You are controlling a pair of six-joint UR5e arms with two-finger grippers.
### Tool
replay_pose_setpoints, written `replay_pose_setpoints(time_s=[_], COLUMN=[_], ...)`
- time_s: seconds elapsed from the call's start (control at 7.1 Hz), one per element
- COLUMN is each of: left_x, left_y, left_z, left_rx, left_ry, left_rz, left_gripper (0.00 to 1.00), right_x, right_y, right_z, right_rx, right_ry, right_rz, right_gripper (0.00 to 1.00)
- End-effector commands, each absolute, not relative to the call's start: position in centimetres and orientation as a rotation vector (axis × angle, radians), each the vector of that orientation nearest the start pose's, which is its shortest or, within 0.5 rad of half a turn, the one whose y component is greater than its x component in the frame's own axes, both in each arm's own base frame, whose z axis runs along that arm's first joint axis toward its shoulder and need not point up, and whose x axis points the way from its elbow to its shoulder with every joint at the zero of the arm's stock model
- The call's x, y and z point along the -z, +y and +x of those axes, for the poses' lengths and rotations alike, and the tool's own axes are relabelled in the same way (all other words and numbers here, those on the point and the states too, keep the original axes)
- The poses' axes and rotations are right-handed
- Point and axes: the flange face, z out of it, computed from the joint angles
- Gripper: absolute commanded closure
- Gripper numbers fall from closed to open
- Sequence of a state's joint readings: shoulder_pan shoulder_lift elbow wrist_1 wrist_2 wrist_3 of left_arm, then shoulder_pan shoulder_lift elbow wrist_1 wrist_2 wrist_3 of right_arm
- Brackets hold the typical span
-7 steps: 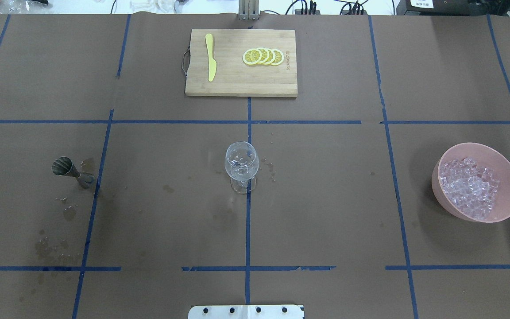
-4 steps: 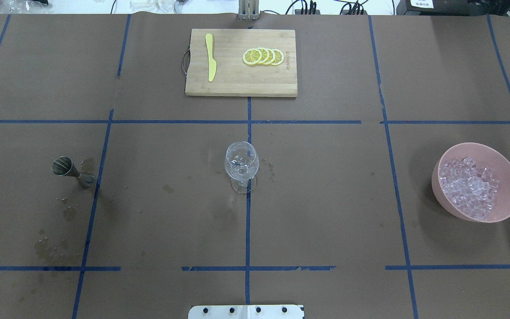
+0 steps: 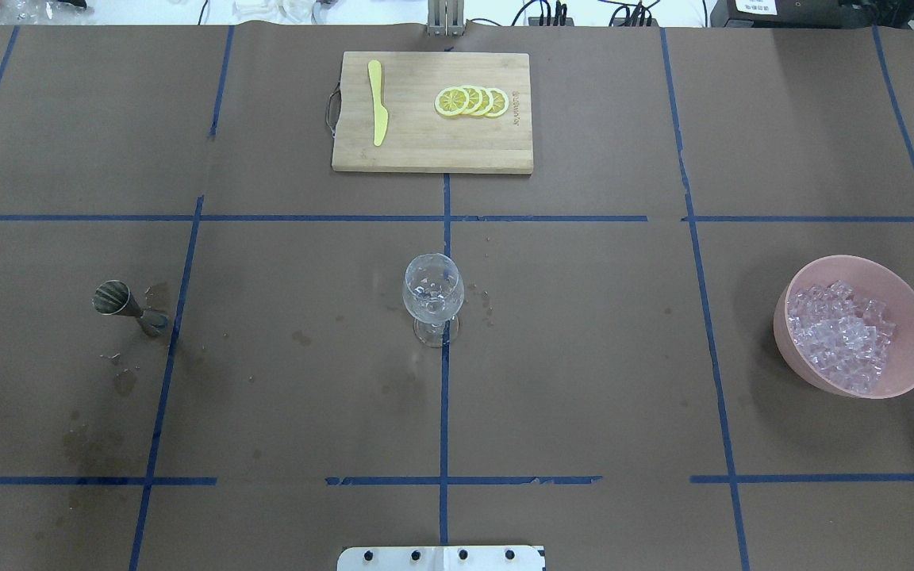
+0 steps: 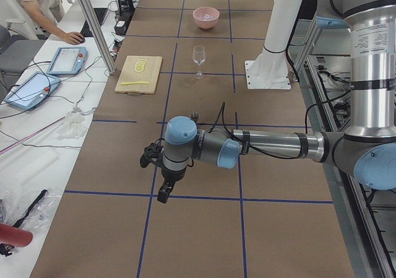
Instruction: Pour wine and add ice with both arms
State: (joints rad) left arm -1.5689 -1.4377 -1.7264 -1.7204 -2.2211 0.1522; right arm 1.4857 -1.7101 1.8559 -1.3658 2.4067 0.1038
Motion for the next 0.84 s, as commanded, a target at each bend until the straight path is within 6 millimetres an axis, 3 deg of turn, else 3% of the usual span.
replay_pose_setpoints(time_s=[0.0, 0.14, 0.42, 0.56, 0.7], left_x=[-66.1, -65.9, -65.3, -64.8, -64.4], left_y=[-41.2, -41.3, -41.6, -42.0, -42.4], left_z=[-7.0, -7.0, -6.9, -6.8, -6.8], left_rx=[-0.137, -0.142, -0.151, -0.157, -0.160], left_ry=[0.741, 0.743, 0.741, 0.740, 0.740], left_rz=[0.069, 0.075, 0.094, 0.104, 0.113], left_gripper=[0.00, 0.00, 0.00, 0.00, 0.00], right_x=[-54.8, -53.7, -49.9, -49.9, -51.3], right_y=[-44.8, -44.4, -42.9, -41.7, -39.5], right_z=[-2.2, -4.0, -11.5, -13.6, -14.4], right_rx=[0.215, 0.214, 0.099, 0.070, 0.068], right_ry=[-0.814, -0.816, -0.758, -0.789, -0.808], right_rz=[0.226, 0.192, 0.134, 0.147, 0.157], right_gripper=[0.00, 0.00, 0.00, 0.04, 0.13])
